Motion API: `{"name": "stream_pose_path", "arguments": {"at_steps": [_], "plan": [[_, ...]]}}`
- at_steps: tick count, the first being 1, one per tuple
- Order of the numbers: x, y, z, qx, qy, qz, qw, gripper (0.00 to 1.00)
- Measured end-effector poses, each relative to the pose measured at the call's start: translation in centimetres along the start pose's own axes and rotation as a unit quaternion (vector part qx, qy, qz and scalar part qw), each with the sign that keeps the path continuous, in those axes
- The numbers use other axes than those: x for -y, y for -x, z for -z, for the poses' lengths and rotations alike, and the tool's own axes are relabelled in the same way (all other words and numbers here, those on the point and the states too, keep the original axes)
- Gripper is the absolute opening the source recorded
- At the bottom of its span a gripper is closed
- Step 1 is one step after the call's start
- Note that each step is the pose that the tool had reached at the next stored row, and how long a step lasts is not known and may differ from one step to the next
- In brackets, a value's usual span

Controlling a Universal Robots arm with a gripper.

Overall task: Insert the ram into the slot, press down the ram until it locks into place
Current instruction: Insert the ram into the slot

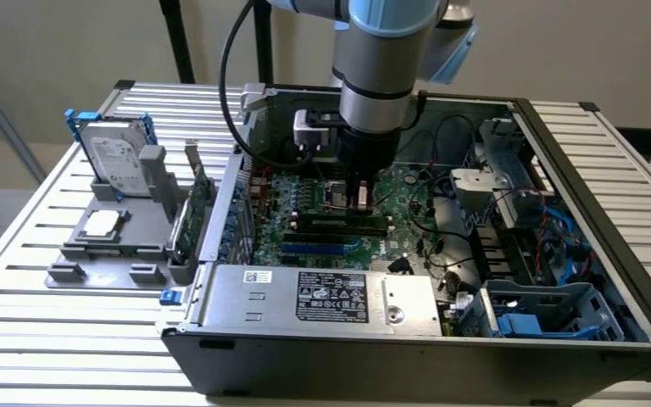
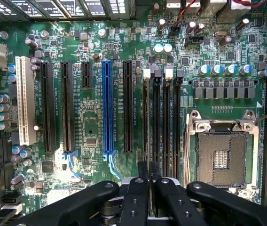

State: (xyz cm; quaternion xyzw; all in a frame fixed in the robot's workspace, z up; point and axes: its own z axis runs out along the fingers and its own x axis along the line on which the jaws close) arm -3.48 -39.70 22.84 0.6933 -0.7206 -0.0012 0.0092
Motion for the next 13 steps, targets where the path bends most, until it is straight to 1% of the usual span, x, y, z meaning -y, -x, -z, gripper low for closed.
{"name": "stream_pose_path", "arguments": {"at_steps": [4, 5, 6, 8, 9, 13], "plan": [[0.0, 0.0, -0.17, 0.0, -0.0004, 0.0, 1.0, 0.13], [0.0, 0.0, -0.18, -0.0001, -0.0004, 0.0, 1.0, 0.15], [0.0, 0.0, -0.18, -0.0001, -0.0004, 0.0, 1.0, 0.2], [0.0, 0.0, -0.15, 0.0, -0.0005, 0.0, 1.0, 0.2], [0.0, 0.0, 0.0, 0.0001, -0.0005, 0.0, 1.0, 0.27], [-0.07, 0.0, 1.01, 0.0, -0.0004, 0.0, 1.0, 0.27]]}}
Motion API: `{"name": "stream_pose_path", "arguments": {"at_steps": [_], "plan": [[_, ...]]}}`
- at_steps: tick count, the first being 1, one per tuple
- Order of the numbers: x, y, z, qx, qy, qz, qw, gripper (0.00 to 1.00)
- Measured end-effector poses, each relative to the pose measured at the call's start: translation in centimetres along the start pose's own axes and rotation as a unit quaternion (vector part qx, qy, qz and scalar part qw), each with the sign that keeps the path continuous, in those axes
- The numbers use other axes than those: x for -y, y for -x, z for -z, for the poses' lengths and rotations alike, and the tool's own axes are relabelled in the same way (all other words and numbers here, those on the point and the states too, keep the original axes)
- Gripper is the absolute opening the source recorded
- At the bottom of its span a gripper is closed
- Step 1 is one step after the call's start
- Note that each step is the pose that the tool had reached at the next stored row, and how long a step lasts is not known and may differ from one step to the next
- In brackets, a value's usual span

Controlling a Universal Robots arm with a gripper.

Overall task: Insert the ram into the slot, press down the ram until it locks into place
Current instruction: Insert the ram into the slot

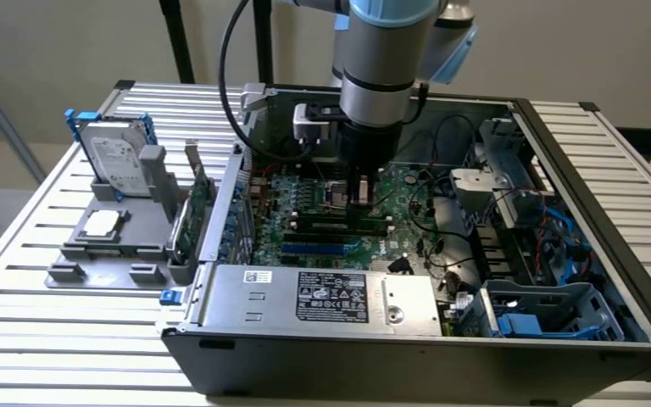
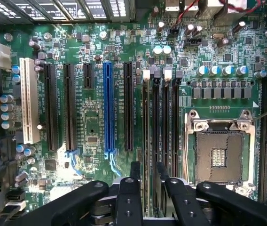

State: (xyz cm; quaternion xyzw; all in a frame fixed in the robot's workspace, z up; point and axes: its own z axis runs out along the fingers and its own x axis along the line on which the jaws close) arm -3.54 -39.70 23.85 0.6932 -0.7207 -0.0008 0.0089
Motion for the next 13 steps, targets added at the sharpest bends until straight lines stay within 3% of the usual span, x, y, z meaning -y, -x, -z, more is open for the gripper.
{"name": "stream_pose_path", "arguments": {"at_steps": [6, 8, 13], "plan": [[-1.02, 0.0, 0.52, 0.0001, 0.0, 0.0, 1.0, 0.25], [-1.47, -0.1, 0.53, 0.0, 0.0, 0.0, 1.0, 0.12], [-1.58, -0.1, 0.53, 0.0, 0.0, 0.0, 1.0, 0.11]]}}
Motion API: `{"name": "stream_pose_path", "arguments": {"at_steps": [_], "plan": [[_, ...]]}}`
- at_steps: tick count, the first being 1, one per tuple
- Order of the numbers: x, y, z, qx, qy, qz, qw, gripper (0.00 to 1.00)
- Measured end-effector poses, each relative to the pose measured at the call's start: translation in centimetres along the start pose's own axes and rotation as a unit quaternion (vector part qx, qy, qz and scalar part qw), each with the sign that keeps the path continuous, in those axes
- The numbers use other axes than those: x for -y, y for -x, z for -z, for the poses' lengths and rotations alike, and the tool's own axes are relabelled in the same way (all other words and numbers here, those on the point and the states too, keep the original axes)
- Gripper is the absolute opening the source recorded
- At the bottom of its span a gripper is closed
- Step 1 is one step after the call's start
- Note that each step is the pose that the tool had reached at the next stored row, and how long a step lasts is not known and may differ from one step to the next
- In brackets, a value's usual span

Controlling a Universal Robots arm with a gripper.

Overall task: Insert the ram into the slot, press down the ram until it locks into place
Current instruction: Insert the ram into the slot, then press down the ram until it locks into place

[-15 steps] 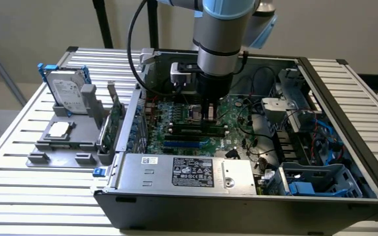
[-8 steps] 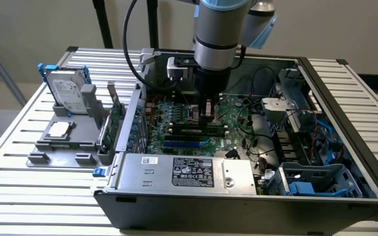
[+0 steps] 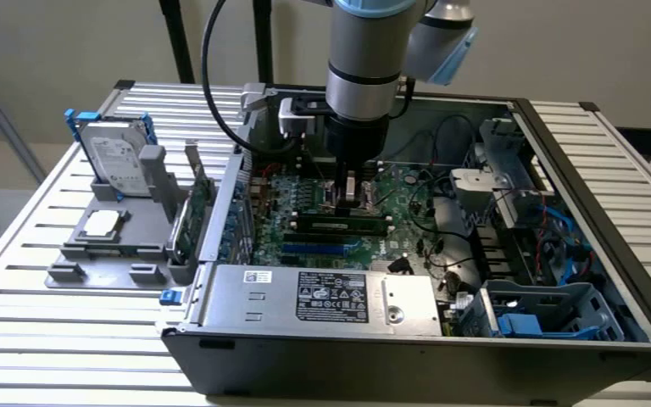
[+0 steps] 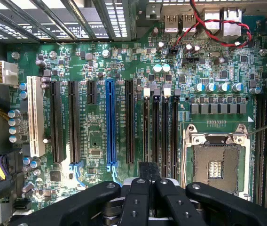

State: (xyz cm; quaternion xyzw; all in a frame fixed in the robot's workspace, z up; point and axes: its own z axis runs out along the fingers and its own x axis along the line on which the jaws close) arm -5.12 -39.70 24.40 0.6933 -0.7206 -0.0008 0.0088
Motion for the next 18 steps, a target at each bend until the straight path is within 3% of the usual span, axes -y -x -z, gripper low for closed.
{"name": "stream_pose_path", "arguments": {"at_steps": [11, 18], "plan": [[-0.01, 0.0, -0.01, -0.0001, 0.0, 0.0, 1.0, 0.11], [0.54, 0.2, -0.33, 0.0, 0.0012, 0.001, 1.0, 0.11]]}}
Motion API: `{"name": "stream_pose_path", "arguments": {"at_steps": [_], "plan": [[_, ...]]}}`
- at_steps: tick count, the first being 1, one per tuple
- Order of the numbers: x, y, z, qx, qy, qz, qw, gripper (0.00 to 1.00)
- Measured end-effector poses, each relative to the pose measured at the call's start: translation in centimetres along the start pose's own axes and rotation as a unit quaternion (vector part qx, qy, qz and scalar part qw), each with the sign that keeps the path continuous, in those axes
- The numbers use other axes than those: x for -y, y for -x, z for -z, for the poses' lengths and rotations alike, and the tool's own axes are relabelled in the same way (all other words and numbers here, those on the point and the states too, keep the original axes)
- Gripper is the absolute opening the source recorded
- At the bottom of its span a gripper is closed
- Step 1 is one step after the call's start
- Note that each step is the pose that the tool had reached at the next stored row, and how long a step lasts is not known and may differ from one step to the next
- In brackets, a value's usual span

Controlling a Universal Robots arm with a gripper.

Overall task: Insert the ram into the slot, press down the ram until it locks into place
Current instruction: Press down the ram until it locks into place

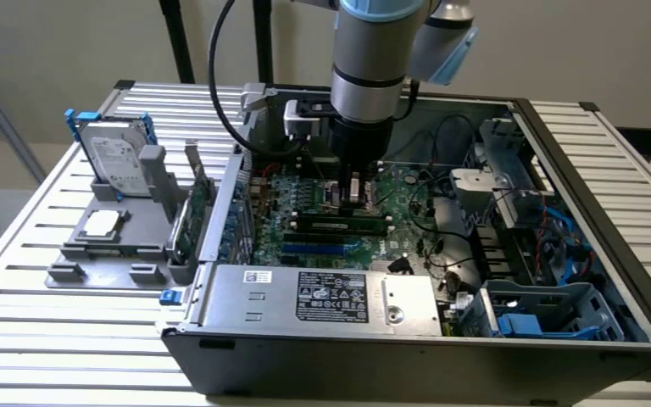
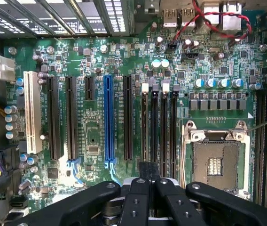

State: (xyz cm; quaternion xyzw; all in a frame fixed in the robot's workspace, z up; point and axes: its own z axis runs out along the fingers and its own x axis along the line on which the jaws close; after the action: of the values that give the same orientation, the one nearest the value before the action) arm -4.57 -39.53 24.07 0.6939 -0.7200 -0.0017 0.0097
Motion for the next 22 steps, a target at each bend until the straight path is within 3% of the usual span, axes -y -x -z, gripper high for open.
{"name": "stream_pose_path", "arguments": {"at_steps": [14, 17, 22], "plan": [[0.11, 0.1, -1.61, -0.0005, 0.001, 0.001, 1.0, 0.11], [0.35, 0.2, -1.13, 0.0011, 0.0051, 0.002, 1.0, 0.11], [0.89, 0.1, 1.15, -0.0005, 0.0132, 0.002, 0.9999, 0.11]]}}
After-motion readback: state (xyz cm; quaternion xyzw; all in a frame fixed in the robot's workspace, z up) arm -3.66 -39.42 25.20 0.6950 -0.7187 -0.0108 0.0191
